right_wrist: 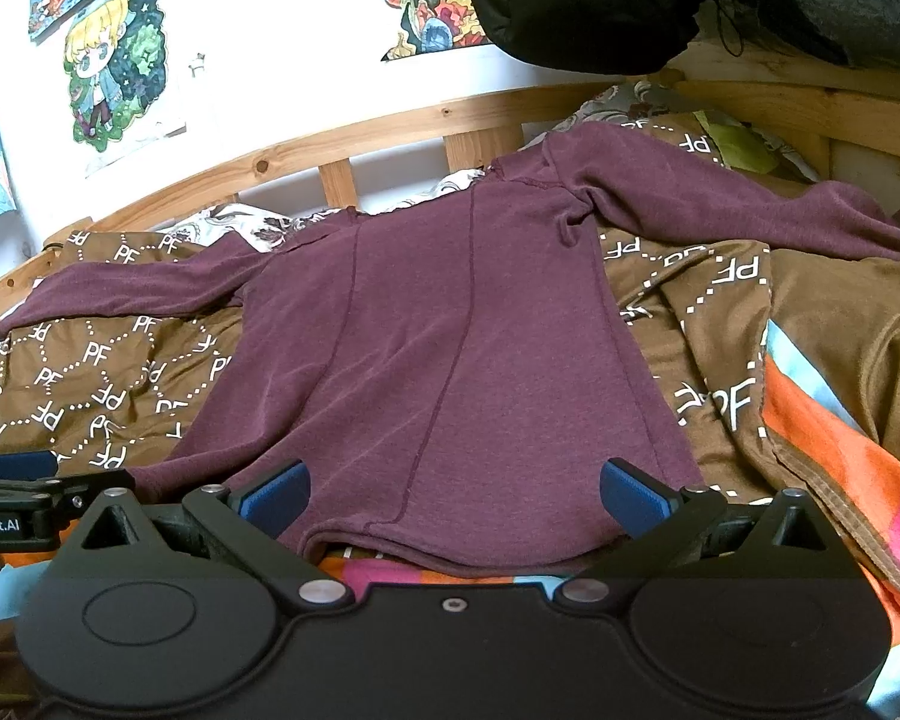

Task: Fold small clothes

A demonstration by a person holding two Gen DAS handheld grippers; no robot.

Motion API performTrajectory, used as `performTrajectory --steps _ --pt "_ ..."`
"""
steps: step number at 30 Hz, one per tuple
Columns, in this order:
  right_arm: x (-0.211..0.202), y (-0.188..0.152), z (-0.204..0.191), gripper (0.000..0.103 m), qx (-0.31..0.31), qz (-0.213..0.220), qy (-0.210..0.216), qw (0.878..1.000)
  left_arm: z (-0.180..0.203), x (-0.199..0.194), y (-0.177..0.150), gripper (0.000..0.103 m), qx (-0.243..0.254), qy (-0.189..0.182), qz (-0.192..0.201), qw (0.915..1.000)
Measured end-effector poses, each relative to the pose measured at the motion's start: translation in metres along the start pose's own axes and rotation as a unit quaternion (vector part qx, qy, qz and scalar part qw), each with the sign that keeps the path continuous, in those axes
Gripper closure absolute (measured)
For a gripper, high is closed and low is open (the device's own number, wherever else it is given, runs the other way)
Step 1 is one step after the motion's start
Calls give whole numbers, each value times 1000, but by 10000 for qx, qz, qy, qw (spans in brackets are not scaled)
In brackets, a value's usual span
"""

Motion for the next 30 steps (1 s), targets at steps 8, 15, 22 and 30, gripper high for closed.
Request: performTrajectory --steps 8,15,22,30 --pt "-8 20 14 1 16 257 -301 9992 6 9 19 1 171 73 -150 9997" --pt "-15 79 69 0 160 891 -1063 9902 -5 28 78 0 -216 82 -422 9988" --pt "-28 130 159 0 608 1593 -1416 9751 -7 45 132 0 -246 145 -357 9990" --pt "0 121 278 0 2263 1125 -2539 9336 26 86 115 0 -179 -102 -672 9975"
Point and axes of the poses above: each gripper's, at about its wrist camera, not at the fingertips, and x roughly the way its jaws point, z to its right, y to its top, the point moved 10 cm from there along x, roughly the way its jaws point, and after that the axes turned 3 degrees about z, right-handed, at the moved point
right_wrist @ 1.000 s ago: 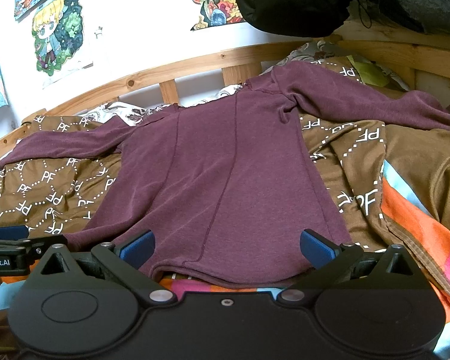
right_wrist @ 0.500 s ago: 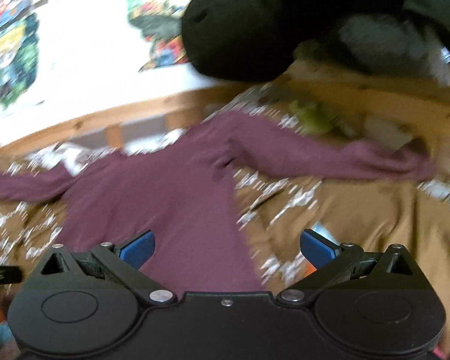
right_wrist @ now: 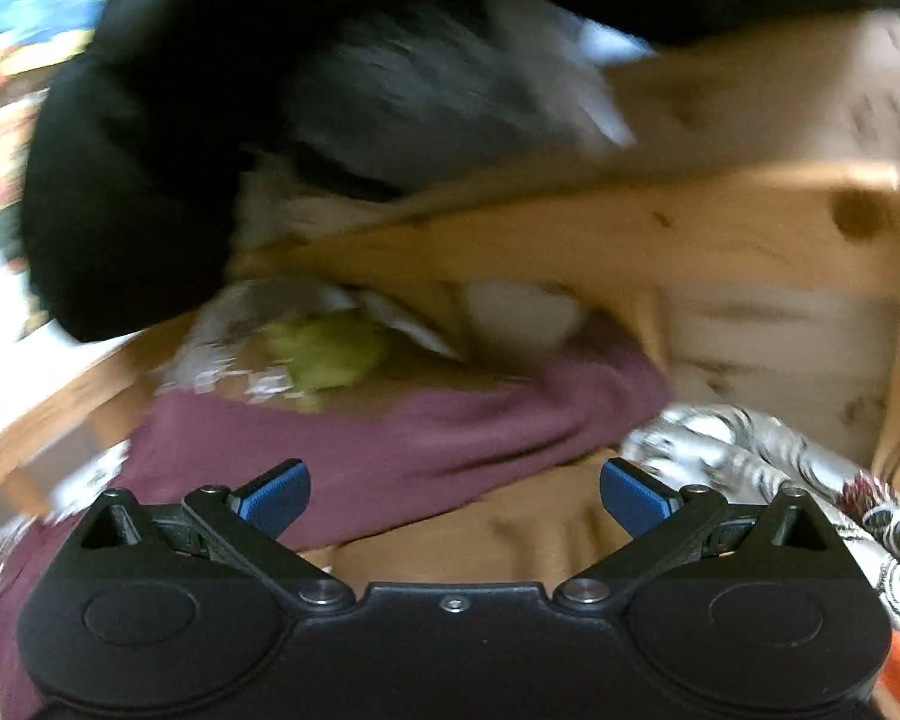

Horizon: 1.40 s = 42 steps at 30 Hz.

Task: Fold small clothes

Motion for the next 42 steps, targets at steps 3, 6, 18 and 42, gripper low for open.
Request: performTrajectory --steps 3,6,18,42 --pt "21 -2 24 1 573 -33 -446 9974 13 18 -16 0 64 -136 -243 9996" --pt "37 -2 48 1 1347 99 -832 9873 26 26 -31 0 358 -139 -284 9989" --pt "70 7 86 41 1899 572 -1168 9732 54 20 -44 0 749 -65 -224 9969" --pt "-100 33 -172 97 -1697 2121 2083 9396 1 -31 -26 0 114 299 614 9976"
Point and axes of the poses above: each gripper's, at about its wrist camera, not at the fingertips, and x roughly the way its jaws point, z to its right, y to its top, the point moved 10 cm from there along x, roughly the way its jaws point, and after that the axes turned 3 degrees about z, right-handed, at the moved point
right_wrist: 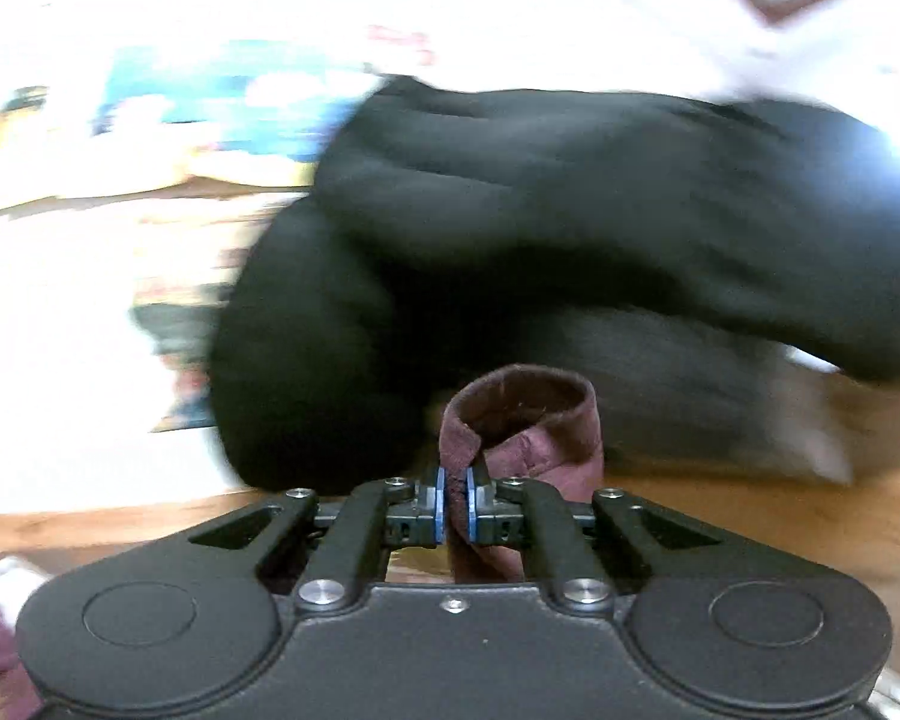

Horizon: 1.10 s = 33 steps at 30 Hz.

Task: Fold small clothes

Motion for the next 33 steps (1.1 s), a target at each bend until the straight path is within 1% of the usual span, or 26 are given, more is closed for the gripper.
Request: performTrajectory --steps 3,5,6,9,11,14,16,18,22,23,25,26,28,30,31,32,33 --pt "-2 -4 -66 97 -499 -268 787 9953 -25 0 1 1 -404 318 40 9987" --pt "-4 -13 -111 97 -804 -449 1368 9863 -43 0 0 1 -628 592 39 9963" --pt "-6 -19 -127 97 -901 -535 1591 9817 -52 -1 -1 1 -728 711 34 9948" --pt "-20 -41 -184 97 -1268 -789 2309 9615 -76 -2 -5 1 -1028 1059 21 9891" --pt "-33 -54 -214 97 -1454 -958 2669 9479 -90 -5 -8 1 -1171 1262 24 9851" --pt "-47 -86 -248 97 -1640 -1292 3139 9262 -107 -8 -13 1 -1344 1505 18 9794" --pt "-59 -104 -257 97 -1719 -1512 3383 9128 -115 -10 -15 1 -1434 1654 7 9757" --pt "-61 -117 -265 97 -1719 -1685 3534 9040 -121 -12 -18 1 -1495 1801 -2 9722" --pt "-69 -134 -270 97 -1607 -2048 3811 8871 -127 -14 -20 1 -1553 2053 5 9663" --pt "-70 -137 -272 97 -1622 -2145 3892 8810 -128 -15 -19 1 -1556 2113 17 9650" --pt "-77 -145 -273 92 -1568 -2307 4040 8712 -128 -16 -19 1 -1551 2205 35 9630" --pt "-79 -148 -272 87 -1494 -2384 4118 8668 -128 -16 -18 1 -1539 2228 33 9626" --pt "-84 -151 -267 81 -1344 -2501 4221 8609 -126 -13 -19 1 -1484 2234 -14 9634" --pt "-88 -152 -258 66 -1236 -2582 4281 8572 -124 -11 -19 1 -1426 2232 -71 9643" --pt "-90 -152 -253 61 -1189 -2619 4304 8556 -123 -10 -19 1 -1398 2228 -89 9647" --pt "-90 -151 -247 51 -1133 -2649 4316 8548 -121 -8 -20 1 -1373 2216 -109 9654" --pt "-88 -149 -239 42 -1081 -2652 4291 8567 -119 -6 -20 1 -1346 2187 -130 9664"
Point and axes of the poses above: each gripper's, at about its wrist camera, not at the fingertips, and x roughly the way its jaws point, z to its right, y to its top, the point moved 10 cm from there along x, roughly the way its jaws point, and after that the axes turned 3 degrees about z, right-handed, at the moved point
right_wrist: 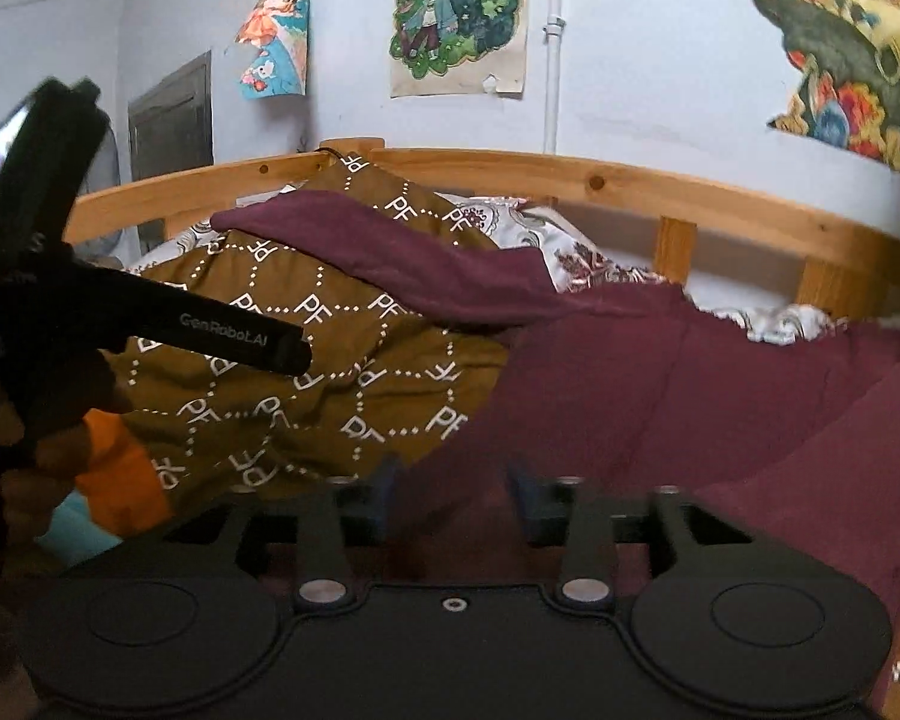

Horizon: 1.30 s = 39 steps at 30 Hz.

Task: Fold small clothes

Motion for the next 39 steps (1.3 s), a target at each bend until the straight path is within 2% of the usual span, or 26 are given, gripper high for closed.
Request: performTrajectory --steps 3,7,9,12,14,17,20,23,25,27,30,31,35,37,39 --pt "-13 1 28 29 48 79 -373 9993 13 1 -4 1 119 -232 -39 9997" --pt "-24 -1 89 19 321 114 -1288 9911 42 4 -8 1 242 -758 -8 9968" --pt "-29 -7 122 14 431 47 -1865 9815 56 8 -8 1 280 -1021 3 9944" --pt "-40 -25 165 13 112 -142 -2799 9599 78 16 -8 1 326 -1445 -180 9888" --pt "-46 -38 186 13 125 -227 -3068 9514 91 21 -10 1 300 -1781 -324 9830" --pt "-53 -56 210 11 513 -264 -3202 9456 107 27 -15 3 211 -2132 -593 9750" --pt "-53 -68 223 11 960 -268 -3137 9443 117 32 -23 20 59 -2377 -919 9670" --pt "-51 -68 224 10 1018 -226 -3088 9454 127 38 -37 39 24 -2544 -1335 9578" --pt "-50 -66 220 10 944 -185 -3074 9467 130 39 -44 57 7 -2652 -1497 9525" --pt "-50 -64 218 10 904 -128 -3043 9482 131 36 -48 100 36 -2774 -1507 9489" --pt "-49 -60 217 9 855 -95 -3030 9491 130 22 -46 100 208 -2864 -1136 9511" --pt "-50 -60 216 9 842 -89 -3042 9488 130 15 -45 101 279 -2961 -996 9495" --pt "-53 -60 218 9 803 -91 -3156 9455 126 -9 -52 100 639 -3385 -755 9358" --pt "-54 -61 221 9 810 -104 -3221 9432 125 -17 -64 100 921 -3566 -875 9256" --pt "-56 -62 225 9 835 -141 -3291 9405 122 -23 -77 100 1120 -3645 -998 9190"
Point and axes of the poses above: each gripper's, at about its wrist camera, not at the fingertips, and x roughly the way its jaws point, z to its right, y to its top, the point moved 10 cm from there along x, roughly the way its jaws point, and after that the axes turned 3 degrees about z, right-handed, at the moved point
